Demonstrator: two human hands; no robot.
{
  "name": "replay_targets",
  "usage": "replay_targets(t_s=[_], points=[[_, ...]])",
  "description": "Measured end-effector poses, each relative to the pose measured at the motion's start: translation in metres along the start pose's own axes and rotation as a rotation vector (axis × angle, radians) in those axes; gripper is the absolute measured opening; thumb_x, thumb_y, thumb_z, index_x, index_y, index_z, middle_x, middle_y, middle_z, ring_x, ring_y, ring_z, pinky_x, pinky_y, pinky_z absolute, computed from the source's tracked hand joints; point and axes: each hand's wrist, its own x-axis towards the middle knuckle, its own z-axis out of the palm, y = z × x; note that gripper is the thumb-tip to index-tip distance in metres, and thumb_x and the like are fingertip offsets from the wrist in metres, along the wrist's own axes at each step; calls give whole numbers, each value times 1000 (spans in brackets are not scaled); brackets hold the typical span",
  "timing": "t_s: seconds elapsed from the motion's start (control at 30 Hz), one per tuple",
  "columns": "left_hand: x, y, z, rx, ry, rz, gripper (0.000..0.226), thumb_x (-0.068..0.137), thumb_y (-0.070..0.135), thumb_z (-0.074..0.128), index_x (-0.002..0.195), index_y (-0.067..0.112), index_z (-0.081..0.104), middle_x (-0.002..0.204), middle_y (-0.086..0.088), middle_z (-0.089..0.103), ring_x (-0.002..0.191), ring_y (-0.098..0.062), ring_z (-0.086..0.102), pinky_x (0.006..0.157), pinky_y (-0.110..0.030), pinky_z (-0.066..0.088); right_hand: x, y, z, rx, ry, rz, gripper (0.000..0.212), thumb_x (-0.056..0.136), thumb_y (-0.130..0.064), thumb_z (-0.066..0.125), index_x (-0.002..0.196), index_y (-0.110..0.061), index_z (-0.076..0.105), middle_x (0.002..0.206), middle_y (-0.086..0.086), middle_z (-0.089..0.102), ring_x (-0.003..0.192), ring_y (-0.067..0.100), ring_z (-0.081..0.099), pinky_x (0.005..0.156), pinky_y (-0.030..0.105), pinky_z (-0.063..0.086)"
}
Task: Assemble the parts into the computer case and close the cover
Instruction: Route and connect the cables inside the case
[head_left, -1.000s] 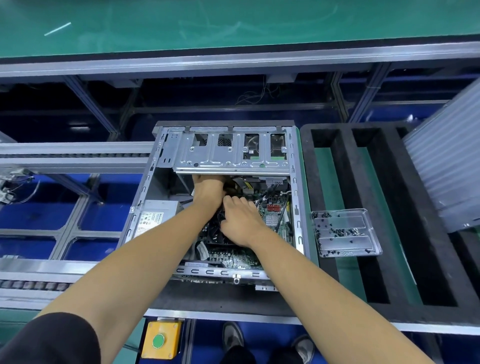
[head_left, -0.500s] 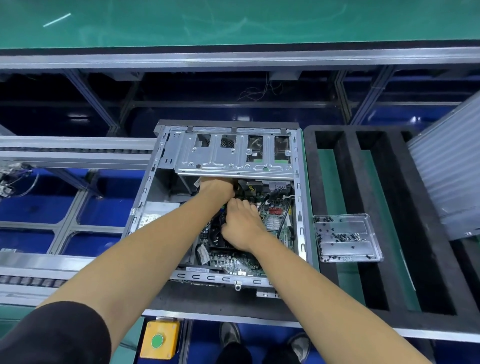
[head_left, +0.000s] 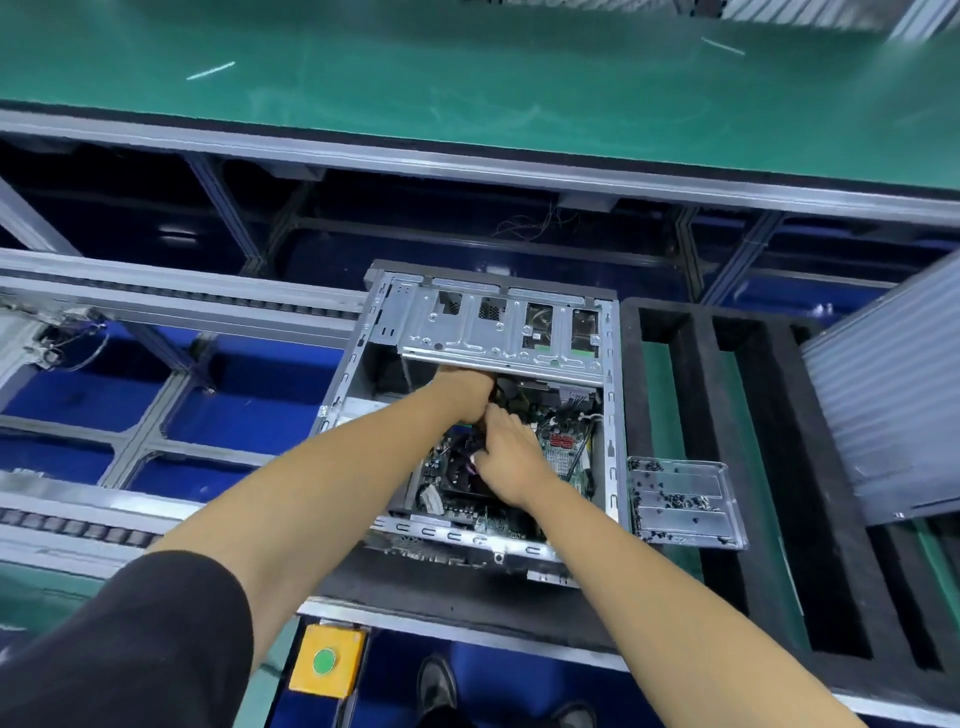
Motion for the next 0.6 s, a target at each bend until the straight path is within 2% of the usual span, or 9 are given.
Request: replay_targets(t_s=[0.07, 0.2, 0.27, 0.33, 0.37, 0.43, 0.5, 0.6], points=[[-13, -2, 0, -33, -15, 38, 19, 97, 4, 53, 116, 5, 57, 122, -15, 63, 109, -32, 60, 89, -37, 48, -3, -1, -3, -79, 46, -53, 33, 89, -16, 55, 120, -12, 44, 106, -1, 40, 99, 17, 33, 92, 38, 40], [-36, -15, 0, -97, 60, 106, 43, 93, -1, 56, 133, 6, 41, 134, -19, 46, 123, -32, 43, 98, -42, 47, -7, -8, -14, -174, 172, -127, 18, 88, -21, 55, 105, -18, 47, 96, -5, 39, 90, 18, 34, 80, 38, 42], [-49, -24, 1, 3, 72, 145, 53, 93, 4, 61, 141, 7, 38, 141, -18, 37, 132, -31, 36, 101, -39, 45, -8, -13, -16, -186, 185, -126, 18, 90, -22, 53, 107, -18, 48, 99, -3, 45, 92, 19, 38, 81, 39, 43], [-61, -33, 5, 163, 97, 169, 55, 98, 20, 61, 147, 8, 39, 154, -16, 29, 143, -30, 29, 112, -40, 38, -10, -18, -16, -172, 177, -127, 17, 93, -23, 54, 108, -19, 48, 103, -3, 48, 96, 19, 40, 82, 39, 42], [-66, -37, 8, 230, 114, 165, 57, 100, 29, 59, 150, 10, 37, 157, -15, 29, 145, -29, 29, 116, -41, 33, -11, -20, -16, -152, 179, -130, 13, 93, -23, 55, 102, -22, 45, 101, -4, 47, 94, 19, 38, 80, 38, 40], [-77, -44, 11, 312, 153, 120, 58, 102, 40, 53, 151, 15, 36, 152, -11, 44, 140, -27, 41, 119, -43, 27, -14, -24, -14, -106, 170, -139, 15, 92, -23, 55, 94, -25, 40, 96, -6, 44, 92, 17, 36, 75, 35, 34], [-91, -50, 10, 330, 139, 73, 52, 103, 44, 48, 148, 18, 41, 135, -6, 62, 127, -26, 55, 117, -44, 27, -16, -29, -14, -74, 150, -146, 12, 93, -24, 55, 96, -26, 43, 98, -6, 47, 94, 17, 38, 75, 35, 34], [-114, -61, 16, 227, 220, 97, 47, 105, 47, 42, 143, 20, 50, 127, -3, 65, 119, -25, 60, 114, -44, 31, -19, -33, -14, -94, 146, -157, 12, 94, -28, 53, 105, -23, 53, 105, -4, 53, 101, 19, 43, 81, 38, 41]])
